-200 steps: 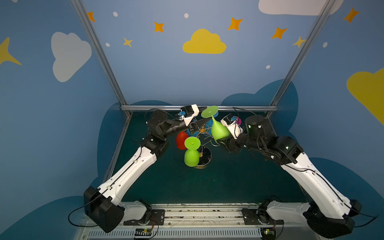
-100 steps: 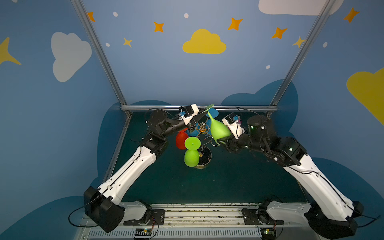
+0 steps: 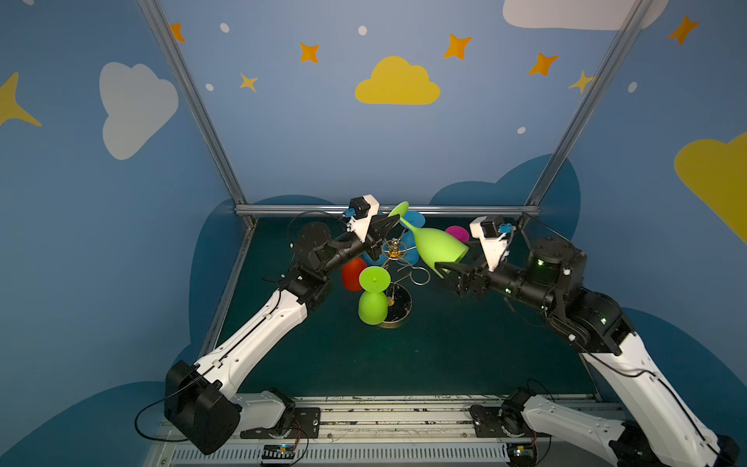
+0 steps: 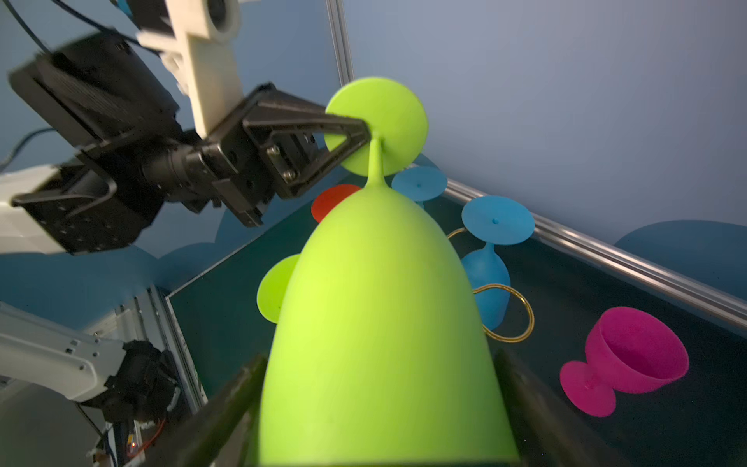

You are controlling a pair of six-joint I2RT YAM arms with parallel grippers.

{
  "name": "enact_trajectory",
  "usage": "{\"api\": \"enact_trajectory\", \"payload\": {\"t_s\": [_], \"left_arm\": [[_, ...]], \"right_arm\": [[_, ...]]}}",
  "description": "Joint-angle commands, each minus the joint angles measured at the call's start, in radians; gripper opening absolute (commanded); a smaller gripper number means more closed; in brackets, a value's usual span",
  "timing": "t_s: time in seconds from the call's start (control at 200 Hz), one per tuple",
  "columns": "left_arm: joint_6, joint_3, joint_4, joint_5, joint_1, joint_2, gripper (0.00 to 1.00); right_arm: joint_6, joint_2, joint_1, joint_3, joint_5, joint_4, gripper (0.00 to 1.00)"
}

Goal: Take the wine glass off the wine glass rack
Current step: 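Pull the glass away with the right gripper while the left releases the base, then lower the glass upright beside the magenta glass while the left arm retracts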

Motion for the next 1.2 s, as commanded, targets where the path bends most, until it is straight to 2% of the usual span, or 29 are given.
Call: {"api": "enact_trajectory", "payload": {"t_s": [0.0,0.375,0.816,0.896,1.036,1.196], "left_arm": [[-0.152,0.004,0.058,-0.073,0.008,-0.044,0.03],[-0.199,-0.004,0.040,-0.041,0.019,-0.054,0.03],[-0.210,-0.002,0.029,-0.008,0.019,-0.048,0.03],[-0.213,-0.004,0.030,-0.003,0.020,-0.048,0.03],[-0.207,-0.002,0.018,0.001,0.019,-0.047,0.03],[-0.196,-0.005,0.012,-0.002,0.021,-0.045,0.04]], "right_arm": [[0.059,-0.066,-0.056,-0.036,-0.075,0.089,0.84],[0.124,-0.132,-0.176,-0.066,-0.147,0.100,0.78],[0.204,0.020,-0.185,-0.029,-0.222,0.207,0.68],[0.214,0.042,-0.185,-0.027,-0.237,0.232,0.60],[0.230,0.066,-0.184,-0.022,-0.258,0.262,0.32],[0.241,0.069,-0.185,-0.018,-0.282,0.269,0.06]]}}
